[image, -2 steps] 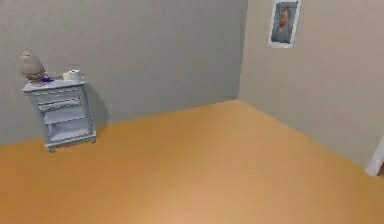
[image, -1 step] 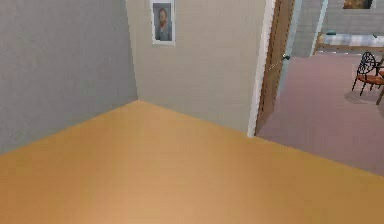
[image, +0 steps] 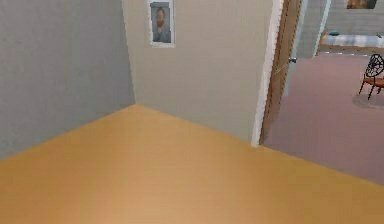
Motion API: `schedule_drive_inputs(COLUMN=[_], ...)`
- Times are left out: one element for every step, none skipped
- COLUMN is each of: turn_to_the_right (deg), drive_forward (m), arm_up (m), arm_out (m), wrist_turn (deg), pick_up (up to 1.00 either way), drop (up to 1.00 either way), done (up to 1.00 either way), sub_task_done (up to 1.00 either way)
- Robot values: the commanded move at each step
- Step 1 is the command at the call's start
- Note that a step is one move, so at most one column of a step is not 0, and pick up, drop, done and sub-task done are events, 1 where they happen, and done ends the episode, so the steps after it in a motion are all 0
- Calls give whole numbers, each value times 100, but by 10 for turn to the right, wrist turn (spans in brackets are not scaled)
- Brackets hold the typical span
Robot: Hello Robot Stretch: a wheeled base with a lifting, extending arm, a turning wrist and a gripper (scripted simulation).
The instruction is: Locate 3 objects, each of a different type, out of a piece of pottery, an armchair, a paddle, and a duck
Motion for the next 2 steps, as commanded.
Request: schedule_drive_inputs(turn_to_the_right=[-450, -450], drive_forward=[0, 0], arm_up=[0, 0], arm_out=[0, 0], wrist_turn=[0, 0], pick_up=[0, 0], drop=[0, 0], done=[0, 0], sub_task_done=[0, 0])
